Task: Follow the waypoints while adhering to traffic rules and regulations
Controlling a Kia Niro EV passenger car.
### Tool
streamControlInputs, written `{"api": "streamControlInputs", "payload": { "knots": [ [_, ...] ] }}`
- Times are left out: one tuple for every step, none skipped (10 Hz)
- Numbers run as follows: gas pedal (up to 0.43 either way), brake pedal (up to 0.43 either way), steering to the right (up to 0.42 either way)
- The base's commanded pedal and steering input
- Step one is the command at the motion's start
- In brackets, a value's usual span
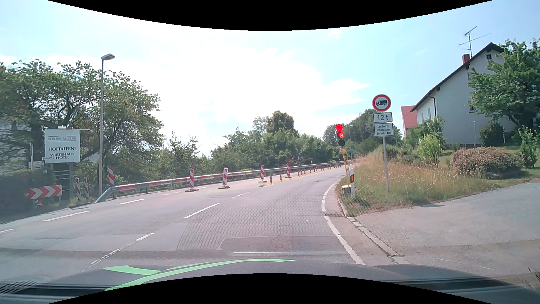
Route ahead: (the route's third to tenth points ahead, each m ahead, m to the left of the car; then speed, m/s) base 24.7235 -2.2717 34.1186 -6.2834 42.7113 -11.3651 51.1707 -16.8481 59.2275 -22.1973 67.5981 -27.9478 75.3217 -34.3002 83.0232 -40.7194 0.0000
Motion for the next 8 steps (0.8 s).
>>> {"api": "streamControlInputs", "payload": {
  "knots": [
    [0.0, 0.305, 0.071],
    [0.0, 0.299, 0.072],
    [0.0, 0.305, 0.072],
    [0.0, 0.305, 0.071],
    [0.0, 0.305, 0.072],
    [0.0, 0.305, 0.072],
    [0.0, 0.305, 0.072],
    [0.0, 0.305, 0.072]
  ]
}}
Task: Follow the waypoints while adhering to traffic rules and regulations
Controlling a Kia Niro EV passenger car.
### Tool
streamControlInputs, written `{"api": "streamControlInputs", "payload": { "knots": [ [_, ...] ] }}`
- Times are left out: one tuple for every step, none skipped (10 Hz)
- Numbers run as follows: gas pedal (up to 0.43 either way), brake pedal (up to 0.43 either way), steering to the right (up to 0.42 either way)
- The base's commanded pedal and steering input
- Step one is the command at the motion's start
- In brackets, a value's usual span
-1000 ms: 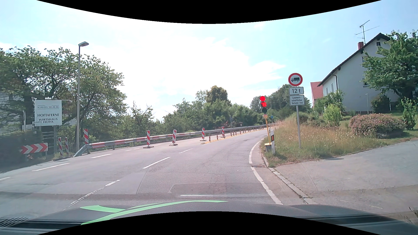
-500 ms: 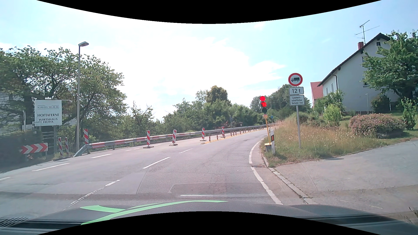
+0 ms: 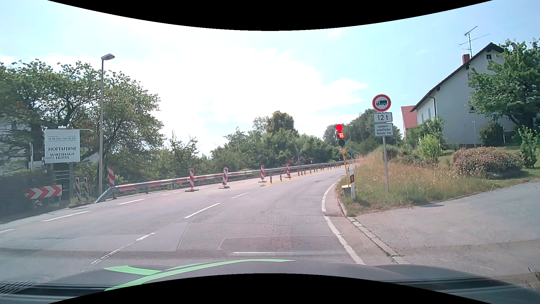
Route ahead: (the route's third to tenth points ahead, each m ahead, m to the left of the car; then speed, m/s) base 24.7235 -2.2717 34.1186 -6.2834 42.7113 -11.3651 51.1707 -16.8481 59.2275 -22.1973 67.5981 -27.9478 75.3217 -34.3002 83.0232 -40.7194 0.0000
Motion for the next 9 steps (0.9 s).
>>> {"api": "streamControlInputs", "payload": {
  "knots": [
    [0.0, 0.305, 0.071],
    [0.0, 0.305, 0.072],
    [0.0, 0.305, 0.072],
    [0.0, 0.305, 0.072],
    [0.0, 0.305, 0.072],
    [0.0, 0.305, 0.072],
    [0.0, 0.305, 0.072],
    [0.0, 0.305, 0.072],
    [0.0, 0.305, 0.071]
  ]
}}
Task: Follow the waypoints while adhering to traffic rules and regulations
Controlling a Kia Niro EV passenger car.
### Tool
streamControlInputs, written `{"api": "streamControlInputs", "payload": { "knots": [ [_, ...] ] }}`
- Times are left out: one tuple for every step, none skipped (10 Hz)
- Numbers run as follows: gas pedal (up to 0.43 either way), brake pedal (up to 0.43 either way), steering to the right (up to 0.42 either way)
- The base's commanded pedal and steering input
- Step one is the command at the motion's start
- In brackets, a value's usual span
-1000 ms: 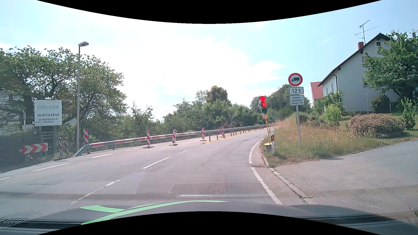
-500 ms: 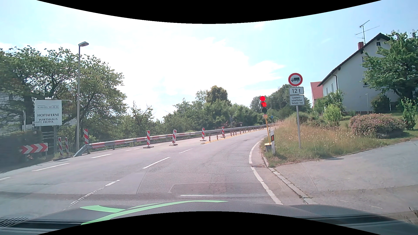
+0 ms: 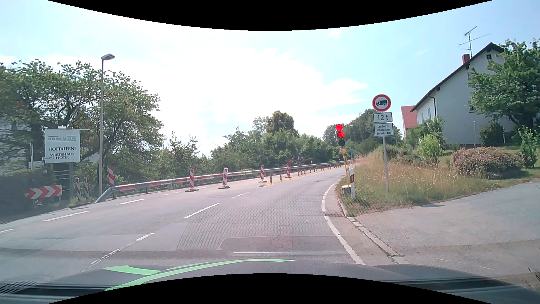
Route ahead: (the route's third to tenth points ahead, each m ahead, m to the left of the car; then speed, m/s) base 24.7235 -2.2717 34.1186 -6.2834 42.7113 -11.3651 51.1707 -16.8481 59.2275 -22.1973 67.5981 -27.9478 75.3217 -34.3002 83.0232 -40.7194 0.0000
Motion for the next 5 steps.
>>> {"api": "streamControlInputs", "payload": {
  "knots": [
    [0.0, 0.305, 0.072],
    [0.0, 0.305, 0.072],
    [0.0, 0.305, 0.072],
    [0.0, 0.305, 0.072],
    [0.0, 0.305, 0.071]
  ]
}}
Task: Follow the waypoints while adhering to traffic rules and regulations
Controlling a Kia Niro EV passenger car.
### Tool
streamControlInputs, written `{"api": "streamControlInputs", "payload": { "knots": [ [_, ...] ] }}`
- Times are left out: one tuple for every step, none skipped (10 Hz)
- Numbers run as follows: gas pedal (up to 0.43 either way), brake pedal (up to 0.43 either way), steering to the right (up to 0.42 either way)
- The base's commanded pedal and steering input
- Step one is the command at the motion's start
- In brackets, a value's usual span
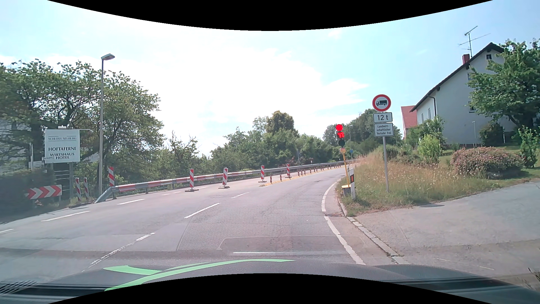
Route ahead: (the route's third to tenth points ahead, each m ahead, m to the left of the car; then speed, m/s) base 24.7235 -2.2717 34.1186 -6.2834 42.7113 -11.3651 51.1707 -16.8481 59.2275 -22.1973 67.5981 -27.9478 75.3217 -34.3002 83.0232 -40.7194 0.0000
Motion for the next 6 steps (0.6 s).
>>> {"api": "streamControlInputs", "payload": {
  "knots": [
    [0.0, 0.305, 0.072],
    [0.0, 0.305, 0.072],
    [0.0, 0.305, 0.072],
    [0.0, 0.305, 0.072],
    [0.0, 0.305, 0.072],
    [0.0, 0.305, 0.072]
  ]
}}
